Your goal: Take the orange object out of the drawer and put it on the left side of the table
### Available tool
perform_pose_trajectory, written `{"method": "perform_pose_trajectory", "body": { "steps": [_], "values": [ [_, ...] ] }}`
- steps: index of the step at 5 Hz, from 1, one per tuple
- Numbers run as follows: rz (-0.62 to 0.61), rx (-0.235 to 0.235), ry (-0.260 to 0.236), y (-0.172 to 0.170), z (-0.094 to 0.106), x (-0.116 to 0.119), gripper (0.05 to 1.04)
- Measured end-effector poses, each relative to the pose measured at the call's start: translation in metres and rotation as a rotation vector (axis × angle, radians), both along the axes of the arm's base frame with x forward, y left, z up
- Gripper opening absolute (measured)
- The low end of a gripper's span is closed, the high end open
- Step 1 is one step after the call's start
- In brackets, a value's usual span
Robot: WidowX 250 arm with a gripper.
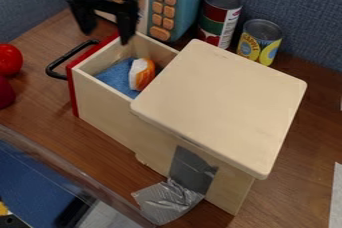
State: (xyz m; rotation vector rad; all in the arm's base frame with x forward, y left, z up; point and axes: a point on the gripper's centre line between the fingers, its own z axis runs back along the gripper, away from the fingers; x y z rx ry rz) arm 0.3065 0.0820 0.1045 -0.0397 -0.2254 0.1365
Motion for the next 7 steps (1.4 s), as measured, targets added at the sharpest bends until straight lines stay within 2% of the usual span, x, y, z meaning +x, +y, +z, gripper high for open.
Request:
{"method": "perform_pose_trajectory", "body": {
  "steps": [2,3,4,5,6,7],
  "values": [
    [-0.003,0.001,-0.027,-0.021,-0.006,0.018,1.001],
    [-0.008,0.002,-0.036,-0.03,-0.008,0.019,1.001],
    [-0.035,-0.006,0.003,-0.045,-0.022,0.008,0.999],
    [-0.026,0.003,-0.002,-0.051,-0.024,0.003,0.999],
    [-0.002,0.016,-0.018,-0.056,-0.021,-0.002,0.942],
    [0.026,-0.004,-0.017,-0.057,-0.025,-0.004,0.649]
  ]
}}
